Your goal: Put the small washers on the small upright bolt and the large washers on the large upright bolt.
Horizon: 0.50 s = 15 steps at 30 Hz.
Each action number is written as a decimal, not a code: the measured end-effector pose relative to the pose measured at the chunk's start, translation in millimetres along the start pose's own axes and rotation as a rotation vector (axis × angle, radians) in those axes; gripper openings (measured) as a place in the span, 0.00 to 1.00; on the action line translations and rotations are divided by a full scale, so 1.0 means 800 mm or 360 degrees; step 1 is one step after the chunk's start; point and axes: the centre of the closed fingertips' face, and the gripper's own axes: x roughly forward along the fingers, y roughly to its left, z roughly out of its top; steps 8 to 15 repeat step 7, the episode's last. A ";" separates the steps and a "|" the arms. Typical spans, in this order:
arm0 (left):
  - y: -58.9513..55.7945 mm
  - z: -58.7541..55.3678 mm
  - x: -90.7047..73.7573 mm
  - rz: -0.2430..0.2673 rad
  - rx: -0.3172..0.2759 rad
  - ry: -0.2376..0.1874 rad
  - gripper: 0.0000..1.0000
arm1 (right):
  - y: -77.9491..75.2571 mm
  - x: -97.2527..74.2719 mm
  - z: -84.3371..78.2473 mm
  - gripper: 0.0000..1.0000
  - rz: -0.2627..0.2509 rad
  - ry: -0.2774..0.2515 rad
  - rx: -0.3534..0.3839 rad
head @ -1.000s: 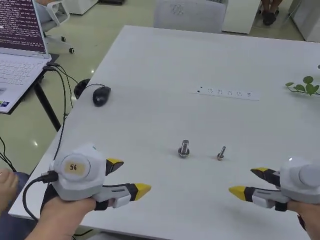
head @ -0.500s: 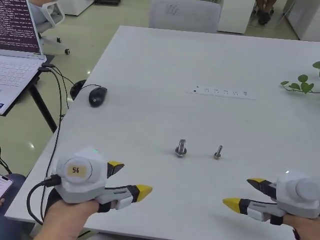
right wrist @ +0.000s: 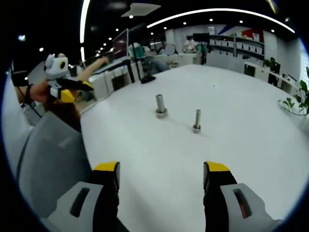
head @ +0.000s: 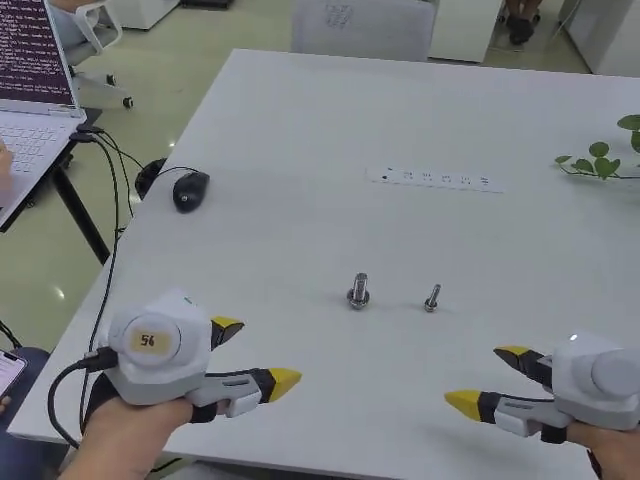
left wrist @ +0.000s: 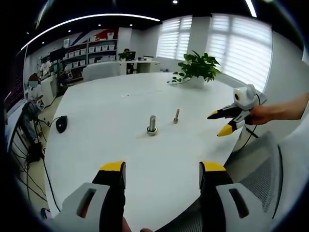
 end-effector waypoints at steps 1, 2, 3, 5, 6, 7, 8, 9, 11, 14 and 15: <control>0.000 0.001 -0.001 0.0000 0.0013 -0.0007 0.62 | 0.001 -0.001 0.001 0.71 0.0000 -0.0001 -0.0011; 0.000 0.001 -0.001 0.0000 0.0017 -0.0009 0.62 | 0.001 -0.002 0.002 0.72 0.0000 -0.0003 -0.0023; 0.000 0.002 -0.002 0.0001 0.0021 -0.0012 0.62 | 0.001 -0.002 0.003 0.72 -0.0001 -0.0005 -0.0027; 0.001 0.002 -0.003 0.0003 0.0023 -0.0016 0.63 | 0.003 -0.004 0.006 0.72 -0.0003 -0.0013 -0.0041; 0.001 0.002 -0.003 0.0002 0.0024 -0.0019 0.63 | 0.003 -0.005 0.006 0.72 -0.0001 -0.0016 -0.0042; 0.002 0.003 -0.003 0.0001 0.0023 -0.0023 0.63 | 0.003 -0.006 0.008 0.72 -0.0001 -0.0026 -0.0046; 0.002 0.003 -0.003 0.0001 0.0023 -0.0023 0.63 | 0.003 -0.006 0.008 0.72 -0.0001 -0.0026 -0.0046; 0.002 0.003 -0.003 0.0001 0.0023 -0.0023 0.63 | 0.003 -0.006 0.008 0.72 -0.0001 -0.0026 -0.0046; 0.002 0.003 -0.003 0.0001 0.0023 -0.0023 0.63 | 0.003 -0.006 0.008 0.72 -0.0001 -0.0026 -0.0046; 0.002 0.003 -0.003 0.0001 0.0023 -0.0023 0.63 | 0.003 -0.006 0.008 0.72 -0.0001 -0.0026 -0.0046; 0.002 0.003 -0.003 0.0001 0.0023 -0.0023 0.63 | 0.003 -0.006 0.008 0.72 -0.0001 -0.0026 -0.0046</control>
